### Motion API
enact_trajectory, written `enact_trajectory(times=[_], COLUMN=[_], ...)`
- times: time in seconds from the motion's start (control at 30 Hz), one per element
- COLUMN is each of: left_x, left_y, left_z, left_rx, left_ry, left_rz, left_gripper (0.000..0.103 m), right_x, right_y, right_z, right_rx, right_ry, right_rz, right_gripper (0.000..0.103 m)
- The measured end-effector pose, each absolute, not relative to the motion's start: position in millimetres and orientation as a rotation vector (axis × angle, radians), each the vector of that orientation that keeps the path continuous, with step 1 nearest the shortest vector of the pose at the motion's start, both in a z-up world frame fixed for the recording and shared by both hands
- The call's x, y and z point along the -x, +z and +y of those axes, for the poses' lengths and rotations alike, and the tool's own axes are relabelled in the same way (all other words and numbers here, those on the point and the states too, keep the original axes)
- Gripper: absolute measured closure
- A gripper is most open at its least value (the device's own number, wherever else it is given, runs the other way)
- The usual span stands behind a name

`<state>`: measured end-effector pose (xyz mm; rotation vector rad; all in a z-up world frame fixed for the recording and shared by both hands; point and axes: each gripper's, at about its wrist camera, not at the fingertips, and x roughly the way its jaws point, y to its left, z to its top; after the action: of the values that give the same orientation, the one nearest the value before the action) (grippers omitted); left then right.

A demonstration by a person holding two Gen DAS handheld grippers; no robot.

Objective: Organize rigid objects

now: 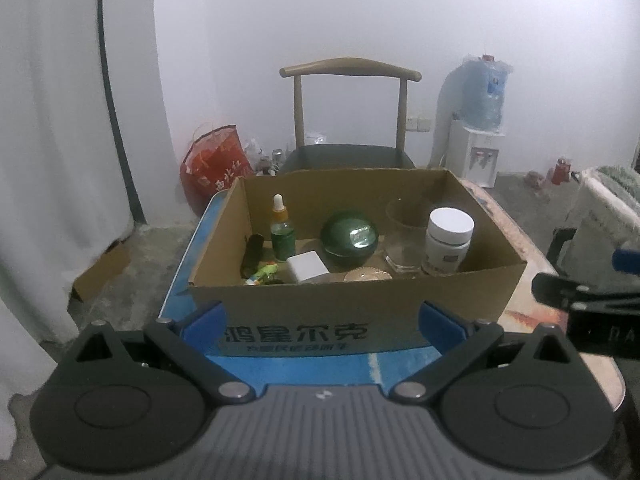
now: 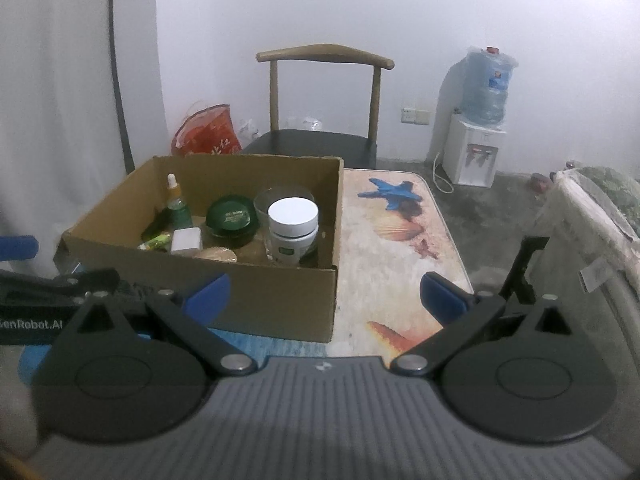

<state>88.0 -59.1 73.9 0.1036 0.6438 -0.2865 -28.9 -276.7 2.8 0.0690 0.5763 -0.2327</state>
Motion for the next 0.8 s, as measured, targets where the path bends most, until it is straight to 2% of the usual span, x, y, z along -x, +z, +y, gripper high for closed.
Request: enact_trajectory(times=[0.37,0.53,0.8], left_x=[-107.5,-117.7,-127.2], left_y=[69.8,66.8,65.1], left_z=[-63.2,-67.3,-67.6], left_rx=[-0.102,-0.094,-0.106], left_ry=[-0.255,-0.233,-0.206], left_rz=[0.717,0.749,0.751], left_gripper=[0.0,0.0,0.0], right_x=[23.1,4.7,-19.6], right_y=[1.9,-7.6,-16.5], right_z=[-285.1,-291.3,-283.9], right_rx=[-0.163,-0.259,-0.257], right_ry=[-0.186,-0.137,-0.121], right_rz=[0.59,0.666,0.716], right_gripper=[0.001,0.001,0.001])
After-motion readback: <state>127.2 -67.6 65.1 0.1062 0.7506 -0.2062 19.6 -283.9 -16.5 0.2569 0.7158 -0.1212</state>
